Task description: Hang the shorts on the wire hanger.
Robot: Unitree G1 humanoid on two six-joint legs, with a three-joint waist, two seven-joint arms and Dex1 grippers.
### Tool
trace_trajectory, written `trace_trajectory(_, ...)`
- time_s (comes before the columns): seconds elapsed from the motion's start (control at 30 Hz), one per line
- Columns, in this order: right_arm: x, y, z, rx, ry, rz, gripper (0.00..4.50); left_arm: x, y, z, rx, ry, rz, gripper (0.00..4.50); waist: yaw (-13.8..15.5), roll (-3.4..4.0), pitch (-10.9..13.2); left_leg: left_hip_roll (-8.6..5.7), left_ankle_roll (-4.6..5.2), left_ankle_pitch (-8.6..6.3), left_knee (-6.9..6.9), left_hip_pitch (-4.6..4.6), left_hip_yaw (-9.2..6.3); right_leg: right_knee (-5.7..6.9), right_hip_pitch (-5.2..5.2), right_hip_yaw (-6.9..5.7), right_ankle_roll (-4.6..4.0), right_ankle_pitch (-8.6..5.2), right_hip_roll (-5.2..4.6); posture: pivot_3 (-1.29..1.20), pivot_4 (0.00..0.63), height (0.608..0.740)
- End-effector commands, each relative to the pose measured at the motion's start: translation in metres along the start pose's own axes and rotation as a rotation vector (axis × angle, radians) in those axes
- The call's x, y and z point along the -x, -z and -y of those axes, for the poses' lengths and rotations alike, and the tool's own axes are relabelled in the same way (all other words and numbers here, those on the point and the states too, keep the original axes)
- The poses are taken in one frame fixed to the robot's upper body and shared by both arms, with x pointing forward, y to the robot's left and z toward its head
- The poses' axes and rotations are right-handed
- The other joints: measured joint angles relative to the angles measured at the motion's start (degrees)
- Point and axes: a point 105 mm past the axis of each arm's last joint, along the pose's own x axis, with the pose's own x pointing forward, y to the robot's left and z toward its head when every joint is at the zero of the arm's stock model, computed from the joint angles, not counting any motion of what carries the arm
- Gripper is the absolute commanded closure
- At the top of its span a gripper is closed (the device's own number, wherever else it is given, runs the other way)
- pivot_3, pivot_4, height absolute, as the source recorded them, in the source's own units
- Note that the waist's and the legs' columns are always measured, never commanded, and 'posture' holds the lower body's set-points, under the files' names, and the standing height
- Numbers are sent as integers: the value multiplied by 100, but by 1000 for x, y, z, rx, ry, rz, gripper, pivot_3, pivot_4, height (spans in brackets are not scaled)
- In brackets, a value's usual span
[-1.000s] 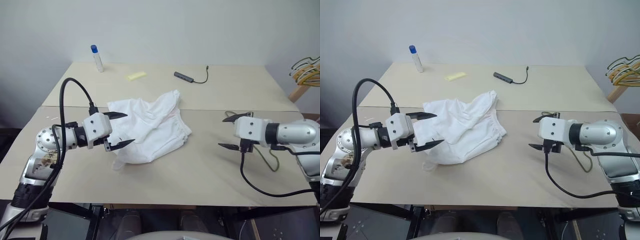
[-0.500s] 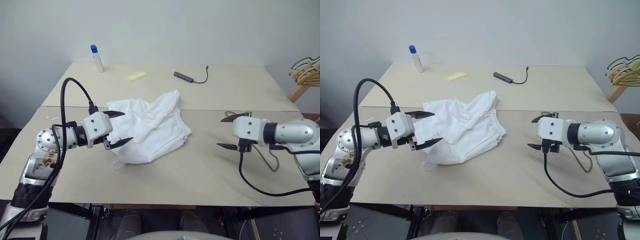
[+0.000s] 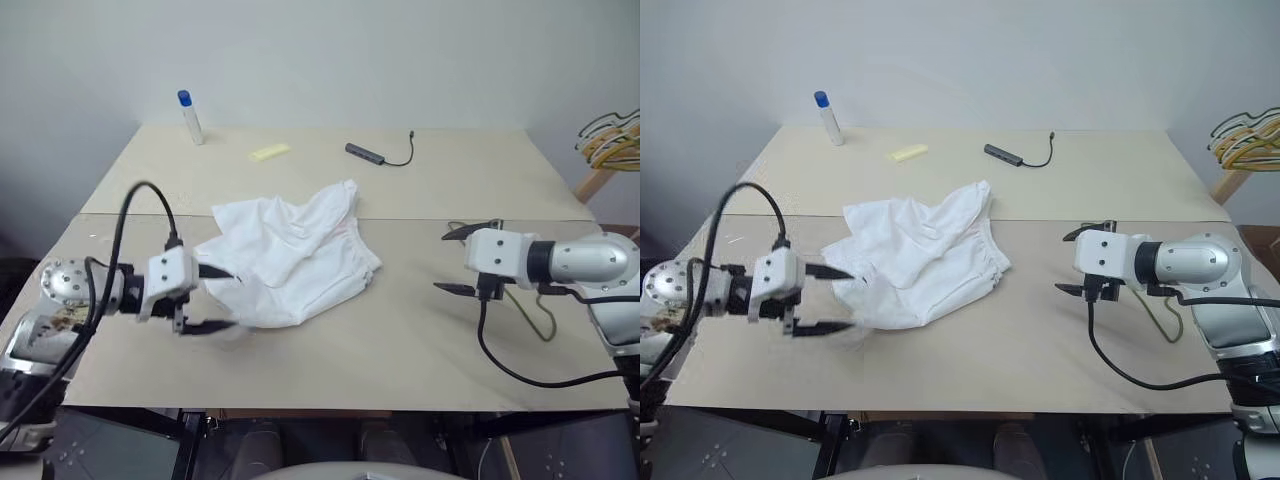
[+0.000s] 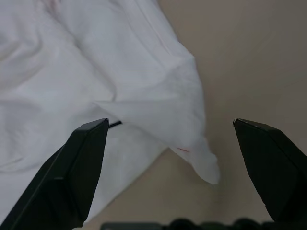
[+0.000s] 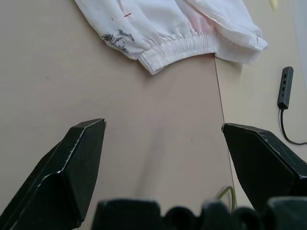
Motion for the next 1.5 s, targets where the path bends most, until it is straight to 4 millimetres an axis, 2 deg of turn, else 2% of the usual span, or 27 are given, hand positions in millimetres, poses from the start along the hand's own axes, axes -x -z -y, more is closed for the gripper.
trace_trajectory(0.03,2,-9,4,34,29,21,21,6,7,3,13,15,-68,0,1,0,0,0,0,0,0,0,0,0,0,0,0,0,0,-10,0,740)
trace_trajectory(0.13,2,-10,3,33,32,23,21,1,15,3,1,-22,-91,0,3,0,0,0,1,-1,0,-2,1,-2,0,0,1,0,-1,-12,0,740)
trace_trajectory(0.3,1,-11,1,28,34,24,21,-8,7,-3,7,-93,25,0,15,-1,0,0,1,-2,1,-3,1,1,-1,0,1,0,-2,-14,0,740)
trace_trajectory(0.53,0,-11,1,30,42,20,21,-11,22,0,60,-90,-86,0,-16,0,0,0,2,-2,1,-1,2,2,-2,3,1,0,-1,-21,0,740)
trace_trajectory(0.77,1,-11,2,27,49,21,21,-8,23,7,163,-93,-72,0,-21,0,0,1,2,-3,1,-2,2,0,-3,3,1,-1,-1,-24,0,740)
trace_trajectory(0.87,0,-11,2,25,50,20,0,-11,22,9,204,-78,-48,546,-21,0,0,2,2,-3,1,-1,3,3,-4,3,1,0,0,-22,0,740)
trace_trajectory(1.0,0,-12,3,25,51,24,0,-18,29,5,235,-105,-56,1749,-13,0,0,0,2,-3,1,0,3,4,-3,3,1,0,-1,-25,0,740)
trace_trajectory(1.27,0,-11,3,25,52,16,0,-24,25,4,280,-82,7,4299,-21,0,0,0,1,-3,1,-2,3,3,-4,4,1,0,-1,-32,0,740)
trace_trajectory(1.3,0,-10,3,25,52,16,0,-25,25,4,282,-81,15,4462,-22,0,0,0,1,-4,1,-1,3,4,-3,4,1,0,-1,-32,0,740)
trace_trajectory(1.5,-6,-15,6,38,59,31,0,-21,32,7,242,-80,-53,4462,-47,0,0,1,1,-4,1,-1,3,4,-4,4,1,0,0,-32,0,740)
